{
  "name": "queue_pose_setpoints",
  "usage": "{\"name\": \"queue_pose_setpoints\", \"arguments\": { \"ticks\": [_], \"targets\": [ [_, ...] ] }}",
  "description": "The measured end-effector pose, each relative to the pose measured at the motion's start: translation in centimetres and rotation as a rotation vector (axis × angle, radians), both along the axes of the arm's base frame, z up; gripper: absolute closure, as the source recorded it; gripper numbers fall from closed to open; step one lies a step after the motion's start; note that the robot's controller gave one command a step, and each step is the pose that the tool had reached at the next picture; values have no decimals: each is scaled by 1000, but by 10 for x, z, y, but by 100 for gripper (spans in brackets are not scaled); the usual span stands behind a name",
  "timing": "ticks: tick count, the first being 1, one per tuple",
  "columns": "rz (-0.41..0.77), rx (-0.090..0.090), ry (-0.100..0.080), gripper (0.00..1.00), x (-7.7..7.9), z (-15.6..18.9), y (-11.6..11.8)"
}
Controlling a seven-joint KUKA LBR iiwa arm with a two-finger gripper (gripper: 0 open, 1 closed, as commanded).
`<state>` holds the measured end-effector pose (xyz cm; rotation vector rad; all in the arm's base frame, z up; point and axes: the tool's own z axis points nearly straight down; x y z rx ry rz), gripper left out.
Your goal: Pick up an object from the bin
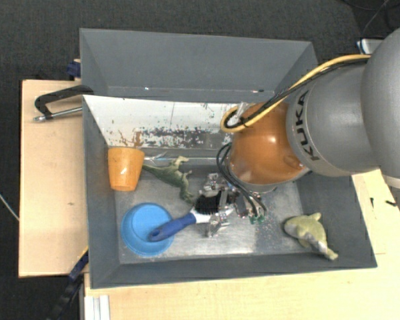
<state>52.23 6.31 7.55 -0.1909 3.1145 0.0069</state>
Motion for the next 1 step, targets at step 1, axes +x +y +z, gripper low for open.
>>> {"name": "queue_pose_setpoints", "arguments": {
  "ticks": [1],
  "targets": [
    [-15, -2, 8, 100, 4, 123, 30]
  ]
}}
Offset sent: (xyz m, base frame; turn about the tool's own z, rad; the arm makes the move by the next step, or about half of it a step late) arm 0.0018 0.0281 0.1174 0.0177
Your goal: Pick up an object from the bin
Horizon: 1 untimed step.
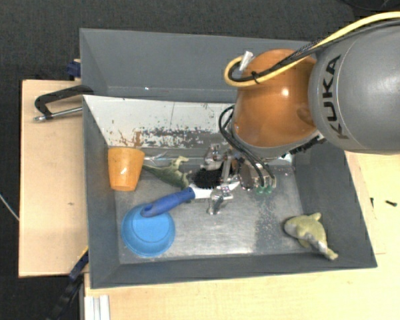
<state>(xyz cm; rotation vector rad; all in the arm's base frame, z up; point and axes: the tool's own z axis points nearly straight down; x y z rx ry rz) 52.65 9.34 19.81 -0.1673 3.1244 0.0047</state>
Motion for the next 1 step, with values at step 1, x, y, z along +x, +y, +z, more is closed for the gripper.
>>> {"name": "queue_pose_setpoints", "arguments": {
  "ticks": [1],
  "targets": [
    [78, -3, 1, 100, 21, 57, -8]
  ]
}}
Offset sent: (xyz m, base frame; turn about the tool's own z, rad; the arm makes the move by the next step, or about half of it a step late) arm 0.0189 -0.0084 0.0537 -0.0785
